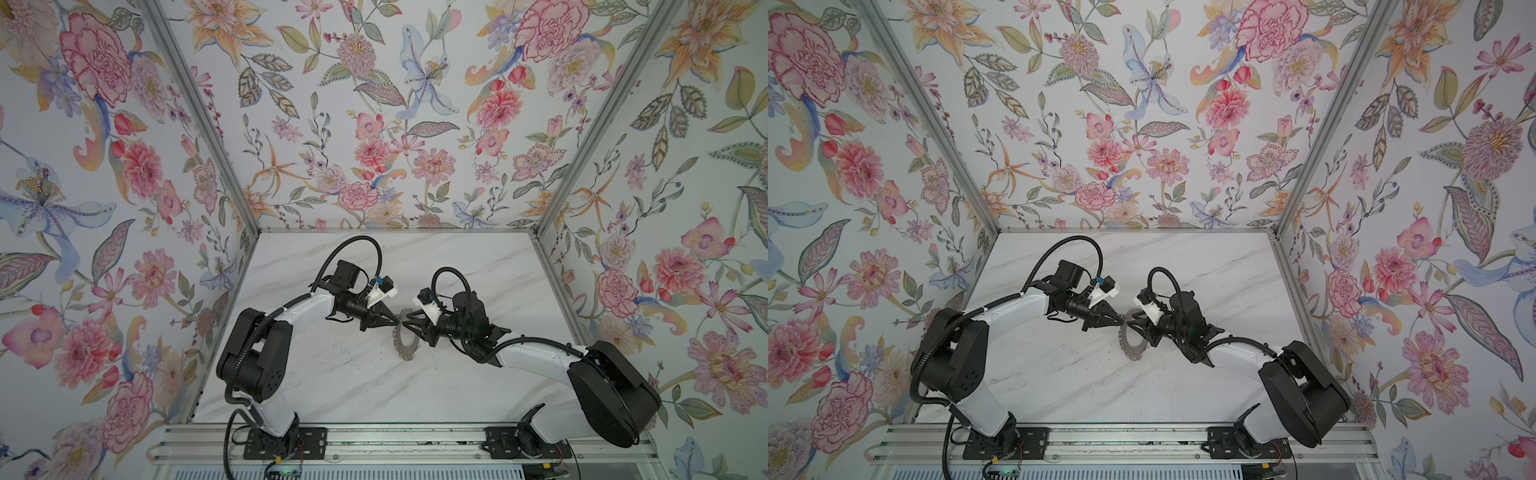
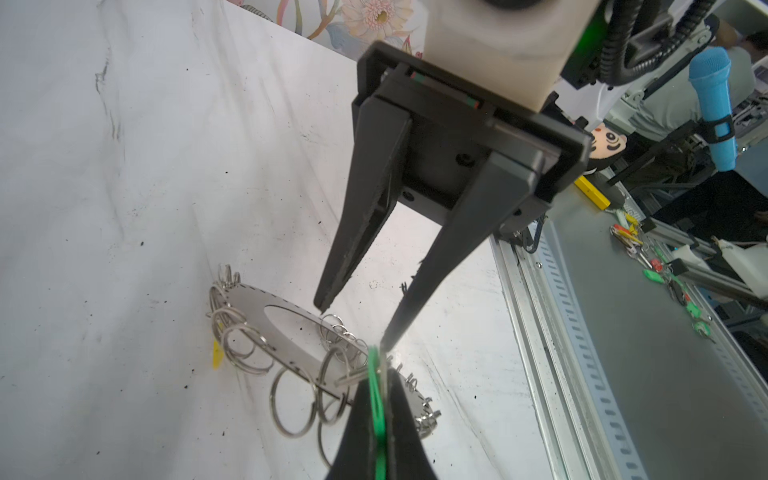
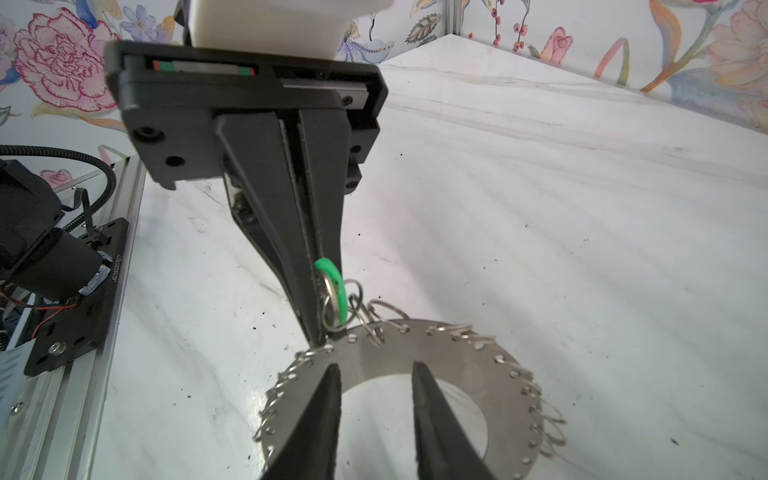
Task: Remove the keys from the keyring
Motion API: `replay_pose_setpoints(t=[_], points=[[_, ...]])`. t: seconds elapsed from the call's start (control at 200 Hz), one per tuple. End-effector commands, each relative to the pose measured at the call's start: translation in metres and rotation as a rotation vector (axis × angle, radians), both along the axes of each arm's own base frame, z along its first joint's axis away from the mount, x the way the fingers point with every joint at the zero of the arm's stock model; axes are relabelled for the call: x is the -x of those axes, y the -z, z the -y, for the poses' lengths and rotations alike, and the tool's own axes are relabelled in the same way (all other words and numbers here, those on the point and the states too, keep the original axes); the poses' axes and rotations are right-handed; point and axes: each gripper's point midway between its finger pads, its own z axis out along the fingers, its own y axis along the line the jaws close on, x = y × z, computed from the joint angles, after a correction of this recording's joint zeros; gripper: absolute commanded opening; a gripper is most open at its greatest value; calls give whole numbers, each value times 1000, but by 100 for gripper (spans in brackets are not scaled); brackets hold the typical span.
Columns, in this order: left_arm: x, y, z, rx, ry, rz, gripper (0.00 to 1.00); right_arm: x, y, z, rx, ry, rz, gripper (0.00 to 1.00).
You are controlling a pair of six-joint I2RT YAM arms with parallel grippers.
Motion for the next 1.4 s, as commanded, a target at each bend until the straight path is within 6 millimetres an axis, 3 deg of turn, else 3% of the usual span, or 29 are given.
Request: replay_pose_setpoints(t=[0.0,0.395,0.841,1.396], points=[[17,-3,-2,-3,117,-9,0,1,-3,6,0,22,8,31],[16,-4,-1,-7,133,-10,0,-15,-3,-1,49,22,44,33],[12,-3,-1,-16,114,0,0,-6,6,-19,106,-36,41,35],[8,-9,-1,-18,87,30,0,7,9,0,137,14,47,34]])
